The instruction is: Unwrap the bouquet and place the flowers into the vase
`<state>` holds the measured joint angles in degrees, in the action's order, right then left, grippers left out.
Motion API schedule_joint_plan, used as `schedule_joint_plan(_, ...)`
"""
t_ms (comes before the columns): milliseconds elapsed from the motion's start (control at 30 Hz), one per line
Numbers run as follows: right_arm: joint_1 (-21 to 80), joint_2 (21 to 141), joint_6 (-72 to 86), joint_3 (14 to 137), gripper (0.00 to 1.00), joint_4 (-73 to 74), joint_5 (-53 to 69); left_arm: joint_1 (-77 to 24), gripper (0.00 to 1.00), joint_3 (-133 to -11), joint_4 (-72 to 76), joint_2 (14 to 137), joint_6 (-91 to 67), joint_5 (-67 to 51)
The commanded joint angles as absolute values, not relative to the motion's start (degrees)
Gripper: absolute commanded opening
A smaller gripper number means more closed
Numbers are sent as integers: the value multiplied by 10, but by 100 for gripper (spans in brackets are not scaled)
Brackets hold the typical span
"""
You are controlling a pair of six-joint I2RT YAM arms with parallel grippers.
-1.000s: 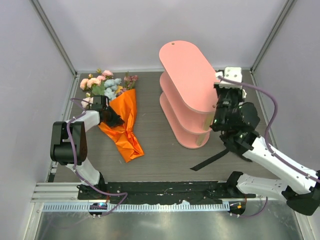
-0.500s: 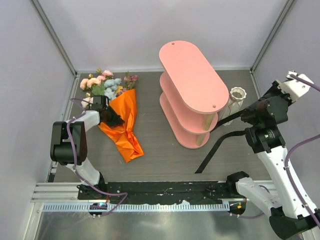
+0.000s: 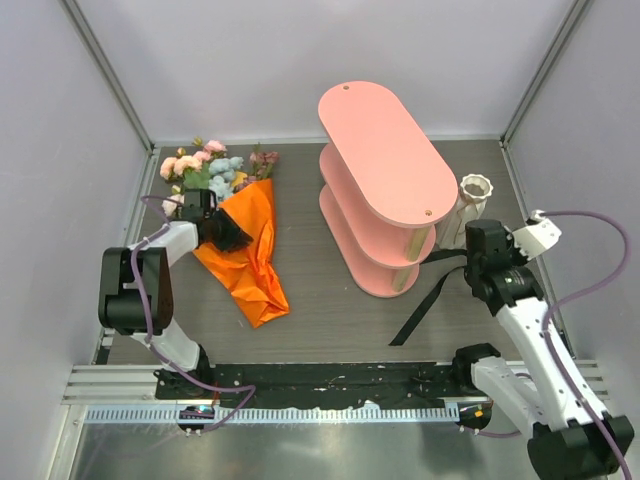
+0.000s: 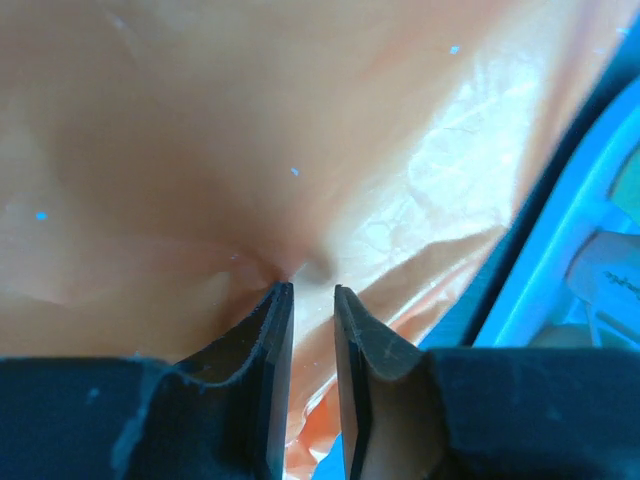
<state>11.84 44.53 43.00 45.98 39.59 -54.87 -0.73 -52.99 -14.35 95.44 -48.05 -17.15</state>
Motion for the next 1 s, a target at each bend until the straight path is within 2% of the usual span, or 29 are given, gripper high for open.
schedule_joint_plan(0, 62, 488, 582, 387, 2, 395, -415, -8, 28, -530, -125, 903, -490, -205)
schedule_joint_plan(67, 8, 497, 571, 346, 15, 373, -350, -8, 33, -531, -129, 890, -487, -209)
schedule_joint_plan(133, -22, 489, 555, 337, 51, 363, -339, -8, 42, -533, -134, 870, -484, -219)
schedule_joint_plan(167, -22, 478, 528, 342, 75, 363, -356, -8, 47, -535, -136, 863, -483, -224)
schedule_joint_plan(200, -22, 453, 514, 349, 84, 363, -372, -8, 50, -537, -136, 857, -483, -229)
schedule_joint_plan(233, -22, 441, 503, 371, 90, 366, -385, -8, 53, -537, -137, 840, -480, -233)
schedule_joint_plan(267, -22, 430, 488, 386, 92, 373, -397, -8, 63, -538, -139, 832, -480, -231)
schedule_joint_plan(300, -22, 423, 457, 402, 93, 374, -414, -8, 66, -540, -141, 824, -479, -234)
schedule_joint_plan(533, -19, 439, 360, 626, 94, 412, -417, -8, 72, -554, -188, 756, -443, -243)
schedule_joint_plan(633, 0, 474, 294, 718, 94, 381, -395, -8, 78, -562, -251, 704, -417, -166)
schedule_joint_plan(667, 17, 500, 271, 738, 93, 338, -363, -8, 80, -565, -272, 674, -412, -90)
schedule_joint_plan(733, 47, 522, 216, 776, 91, 286, -283, -8, 82, -563, -313, 647, -414, -7)
schedule_joint_plan(800, 80, 561, 185, 814, 89, 208, -252, -7, 85, -551, -336, 612, -424, 84)
schedule_joint_plan(967, 291, 676, 51, 940, 89, 153, -178, -4, 100, -504, -345, 576, -467, 104)
